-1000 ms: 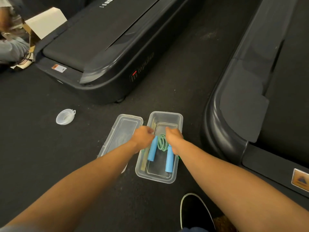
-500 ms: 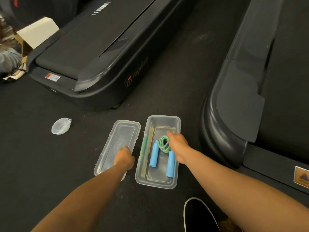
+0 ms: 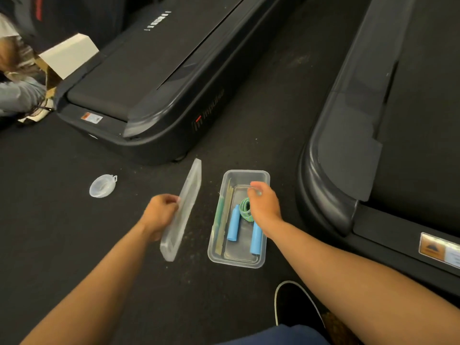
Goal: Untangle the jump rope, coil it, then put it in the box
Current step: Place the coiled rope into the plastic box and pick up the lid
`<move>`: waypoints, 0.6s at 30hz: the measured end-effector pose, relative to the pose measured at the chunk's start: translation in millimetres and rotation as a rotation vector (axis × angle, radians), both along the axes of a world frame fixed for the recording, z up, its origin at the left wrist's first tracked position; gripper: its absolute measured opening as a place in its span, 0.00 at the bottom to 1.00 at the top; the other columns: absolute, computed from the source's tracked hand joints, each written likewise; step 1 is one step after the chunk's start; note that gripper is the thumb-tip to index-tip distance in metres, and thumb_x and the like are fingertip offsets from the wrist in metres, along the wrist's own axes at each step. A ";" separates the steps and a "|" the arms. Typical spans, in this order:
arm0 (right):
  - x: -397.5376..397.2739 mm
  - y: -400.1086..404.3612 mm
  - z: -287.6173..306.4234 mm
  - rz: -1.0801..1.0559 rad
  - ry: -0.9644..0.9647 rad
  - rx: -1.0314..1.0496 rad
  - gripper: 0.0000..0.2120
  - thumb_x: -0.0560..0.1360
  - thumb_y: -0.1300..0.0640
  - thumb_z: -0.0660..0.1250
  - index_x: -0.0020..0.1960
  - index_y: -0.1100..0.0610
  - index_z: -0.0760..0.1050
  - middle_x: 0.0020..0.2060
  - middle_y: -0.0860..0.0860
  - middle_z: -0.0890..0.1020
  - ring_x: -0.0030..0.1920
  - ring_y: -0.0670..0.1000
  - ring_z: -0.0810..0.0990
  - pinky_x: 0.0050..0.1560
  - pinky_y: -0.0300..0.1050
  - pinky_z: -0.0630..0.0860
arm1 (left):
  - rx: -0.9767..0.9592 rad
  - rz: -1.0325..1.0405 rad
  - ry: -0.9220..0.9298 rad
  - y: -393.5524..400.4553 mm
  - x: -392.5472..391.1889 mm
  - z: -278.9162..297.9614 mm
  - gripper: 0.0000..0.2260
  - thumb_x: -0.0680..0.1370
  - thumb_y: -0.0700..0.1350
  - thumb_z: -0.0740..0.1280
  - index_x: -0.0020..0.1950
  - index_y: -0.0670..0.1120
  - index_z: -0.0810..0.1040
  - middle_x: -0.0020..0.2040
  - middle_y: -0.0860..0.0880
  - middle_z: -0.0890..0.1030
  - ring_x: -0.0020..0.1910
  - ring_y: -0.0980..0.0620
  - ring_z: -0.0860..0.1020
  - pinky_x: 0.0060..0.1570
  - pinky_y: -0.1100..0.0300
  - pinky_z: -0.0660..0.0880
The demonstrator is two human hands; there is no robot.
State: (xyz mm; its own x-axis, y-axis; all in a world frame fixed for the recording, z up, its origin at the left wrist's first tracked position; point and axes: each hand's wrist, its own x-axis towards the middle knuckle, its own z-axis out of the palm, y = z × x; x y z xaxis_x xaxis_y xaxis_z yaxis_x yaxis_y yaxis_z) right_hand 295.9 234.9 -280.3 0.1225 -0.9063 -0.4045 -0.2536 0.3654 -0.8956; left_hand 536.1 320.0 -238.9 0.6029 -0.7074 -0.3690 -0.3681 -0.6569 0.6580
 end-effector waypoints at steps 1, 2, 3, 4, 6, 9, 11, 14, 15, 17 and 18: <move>-0.6 4.3 1.6 0.013 -0.016 -0.008 0.16 0.83 0.54 0.60 0.69 0.49 0.75 0.64 0.49 0.78 0.57 0.49 0.76 0.57 0.46 0.75 | -0.046 0.002 0.090 4.6 -0.4 13.9 0.09 0.80 0.34 0.63 0.50 0.43 0.83 0.50 0.40 0.83 0.48 0.43 0.81 0.56 0.42 0.80; -0.9 8.7 3.2 0.029 -0.030 -0.016 0.15 0.83 0.54 0.61 0.69 0.48 0.74 0.65 0.49 0.78 0.57 0.49 0.76 0.59 0.47 0.76 | -0.110 0.017 0.223 8.7 -2.7 29.1 0.10 0.80 0.32 0.62 0.50 0.41 0.83 0.49 0.38 0.83 0.45 0.43 0.82 0.55 0.38 0.80; -1.3 13.6 6.3 0.045 -0.042 -0.019 0.16 0.83 0.54 0.61 0.69 0.48 0.74 0.66 0.50 0.77 0.57 0.49 0.76 0.59 0.47 0.76 | -0.180 0.038 0.384 12.2 -4.2 42.6 0.11 0.80 0.30 0.60 0.50 0.39 0.82 0.47 0.37 0.82 0.43 0.44 0.82 0.53 0.35 0.80; -1.2 17.4 9.7 0.069 -0.044 -0.017 0.16 0.83 0.53 0.60 0.71 0.48 0.73 0.67 0.50 0.77 0.57 0.49 0.76 0.58 0.45 0.75 | -0.254 0.056 0.548 15.3 -5.3 55.2 0.12 0.80 0.29 0.59 0.51 0.37 0.81 0.45 0.38 0.82 0.41 0.45 0.83 0.50 0.34 0.81; 0.3 22.5 13.1 0.135 -0.028 0.017 0.20 0.84 0.49 0.59 0.75 0.49 0.69 0.70 0.51 0.75 0.64 0.53 0.76 0.62 0.46 0.72 | -0.374 0.034 0.799 21.0 -3.7 72.5 0.13 0.81 0.29 0.57 0.54 0.35 0.81 0.45 0.39 0.83 0.43 0.47 0.84 0.50 0.32 0.80; 2.0 28.7 13.0 0.191 -0.161 0.168 0.21 0.84 0.42 0.55 0.73 0.46 0.70 0.69 0.51 0.77 0.69 0.57 0.76 0.70 0.55 0.72 | -0.412 -0.030 0.952 21.5 -9.6 72.0 0.15 0.82 0.31 0.56 0.65 0.34 0.77 0.57 0.38 0.83 0.53 0.45 0.83 0.57 0.34 0.78; -2.5 29.0 12.4 0.122 -0.232 0.213 0.17 0.84 0.44 0.54 0.61 0.48 0.78 0.58 0.54 0.84 0.60 0.58 0.82 0.64 0.60 0.78 | -0.399 0.059 1.011 18.5 -17.5 52.7 0.15 0.81 0.31 0.57 0.66 0.34 0.76 0.54 0.38 0.84 0.51 0.46 0.84 0.55 0.38 0.80; -19.1 26.7 7.3 0.059 -0.153 0.144 0.16 0.85 0.48 0.53 0.55 0.52 0.78 0.50 0.53 0.85 0.47 0.52 0.84 0.55 0.57 0.83 | -0.310 0.105 1.037 12.6 -31.8 17.4 0.18 0.78 0.30 0.61 0.69 0.32 0.73 0.62 0.32 0.79 0.58 0.39 0.79 0.50 0.46 0.83; -24.9 26.7 2.8 0.073 -0.120 0.114 0.16 0.85 0.49 0.53 0.55 0.53 0.77 0.50 0.53 0.84 0.45 0.52 0.83 0.54 0.55 0.83 | -0.282 0.109 1.016 10.7 -37.8 7.1 0.19 0.76 0.30 0.63 0.67 0.32 0.74 0.61 0.32 0.79 0.56 0.39 0.81 0.48 0.48 0.84; -36.1 27.9 -8.1 0.124 -0.026 0.066 0.11 0.85 0.49 0.55 0.56 0.51 0.75 0.51 0.51 0.82 0.48 0.51 0.83 0.52 0.53 0.82 | -0.223 0.110 0.910 5.7 -54.2 -10.0 0.15 0.76 0.30 0.64 0.61 0.32 0.78 0.54 0.34 0.83 0.47 0.42 0.85 0.46 0.49 0.84; -40.7 28.4 -14.7 0.142 0.029 0.055 0.09 0.84 0.50 0.57 0.58 0.50 0.75 0.52 0.50 0.82 0.49 0.51 0.82 0.50 0.50 0.82 | -0.204 0.110 0.837 3.0 -63.7 -17.0 0.12 0.77 0.28 0.61 0.59 0.32 0.80 0.51 0.34 0.84 0.44 0.43 0.85 0.47 0.49 0.84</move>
